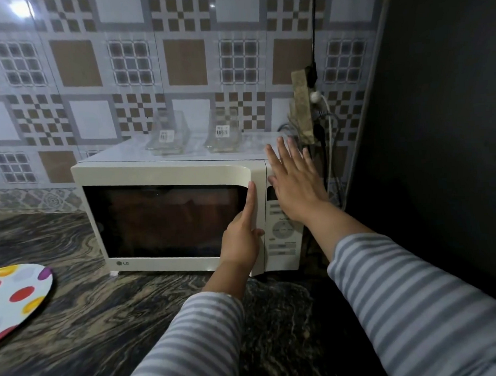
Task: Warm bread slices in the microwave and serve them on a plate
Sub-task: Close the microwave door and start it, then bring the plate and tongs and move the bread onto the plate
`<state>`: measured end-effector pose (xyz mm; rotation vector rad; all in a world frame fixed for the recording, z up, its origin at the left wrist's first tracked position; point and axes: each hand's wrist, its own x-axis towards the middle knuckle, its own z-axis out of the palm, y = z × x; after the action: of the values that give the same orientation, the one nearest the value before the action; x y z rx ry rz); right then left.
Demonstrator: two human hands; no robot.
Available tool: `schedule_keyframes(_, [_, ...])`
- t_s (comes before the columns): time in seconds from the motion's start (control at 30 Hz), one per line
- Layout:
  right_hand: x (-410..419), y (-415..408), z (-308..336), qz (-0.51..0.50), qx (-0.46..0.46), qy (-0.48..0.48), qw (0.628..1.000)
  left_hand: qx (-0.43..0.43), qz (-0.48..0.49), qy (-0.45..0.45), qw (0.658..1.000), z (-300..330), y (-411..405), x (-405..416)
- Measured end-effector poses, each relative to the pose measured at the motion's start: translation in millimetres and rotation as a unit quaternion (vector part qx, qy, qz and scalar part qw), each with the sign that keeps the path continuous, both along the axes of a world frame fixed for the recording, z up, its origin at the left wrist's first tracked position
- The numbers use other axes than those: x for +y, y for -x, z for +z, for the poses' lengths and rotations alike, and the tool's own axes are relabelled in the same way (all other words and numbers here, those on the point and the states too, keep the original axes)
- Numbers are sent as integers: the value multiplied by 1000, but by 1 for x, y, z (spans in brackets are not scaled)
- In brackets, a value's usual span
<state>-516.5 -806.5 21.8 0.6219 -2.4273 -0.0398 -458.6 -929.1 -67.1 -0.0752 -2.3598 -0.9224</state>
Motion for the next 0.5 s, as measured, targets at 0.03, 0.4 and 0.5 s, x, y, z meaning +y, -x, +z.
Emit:
schedule_keyframes(0.03, [0,0,0,1,-2,-1,1000,-2,3,-4,1000,0,-2,1])
schedule_keyframes(0.4, [-4,-19,21,-9,-92,20,995,1,-57,44,997,-1,-52,-16])
schedule_keyframes(0.5, [-15,-39,32,8,-98,88,991,41,67,115,990,17,-69,-48])
